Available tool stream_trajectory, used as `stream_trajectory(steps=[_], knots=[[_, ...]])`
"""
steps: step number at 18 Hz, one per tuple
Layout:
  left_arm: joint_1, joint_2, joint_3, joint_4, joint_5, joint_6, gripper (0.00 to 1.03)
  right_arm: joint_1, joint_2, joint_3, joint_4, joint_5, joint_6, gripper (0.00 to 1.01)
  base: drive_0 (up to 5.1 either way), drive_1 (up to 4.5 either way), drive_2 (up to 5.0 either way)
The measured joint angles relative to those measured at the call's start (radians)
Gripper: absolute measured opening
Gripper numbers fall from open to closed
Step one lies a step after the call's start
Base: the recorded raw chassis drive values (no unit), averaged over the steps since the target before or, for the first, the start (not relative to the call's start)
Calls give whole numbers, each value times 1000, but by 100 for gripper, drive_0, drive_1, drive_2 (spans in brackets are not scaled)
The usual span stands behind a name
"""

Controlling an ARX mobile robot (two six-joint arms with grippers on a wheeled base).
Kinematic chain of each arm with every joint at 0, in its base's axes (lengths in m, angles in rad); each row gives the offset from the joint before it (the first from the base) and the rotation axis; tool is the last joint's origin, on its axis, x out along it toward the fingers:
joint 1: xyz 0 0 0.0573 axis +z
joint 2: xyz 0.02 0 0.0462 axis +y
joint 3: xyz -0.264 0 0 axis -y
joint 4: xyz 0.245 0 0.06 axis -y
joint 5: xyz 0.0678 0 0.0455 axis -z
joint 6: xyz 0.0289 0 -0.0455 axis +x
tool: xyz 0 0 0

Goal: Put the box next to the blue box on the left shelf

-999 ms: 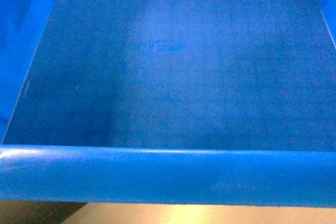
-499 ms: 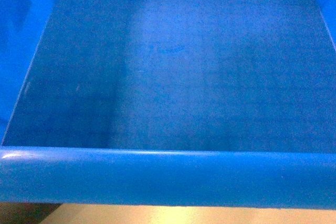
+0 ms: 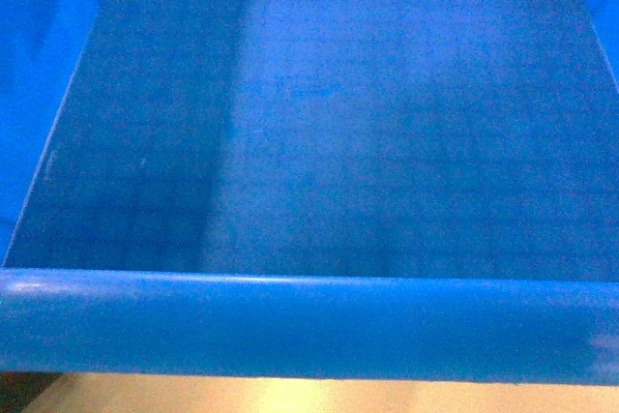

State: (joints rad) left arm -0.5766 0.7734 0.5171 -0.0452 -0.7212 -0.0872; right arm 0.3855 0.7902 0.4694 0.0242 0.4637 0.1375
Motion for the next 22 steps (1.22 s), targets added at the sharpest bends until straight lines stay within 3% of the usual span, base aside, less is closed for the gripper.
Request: stream_trajectory(steps=[22], knots=[[0,0,0,0,0,0,12,0,0,0,-1,0,0,11,-157,-157,-157]])
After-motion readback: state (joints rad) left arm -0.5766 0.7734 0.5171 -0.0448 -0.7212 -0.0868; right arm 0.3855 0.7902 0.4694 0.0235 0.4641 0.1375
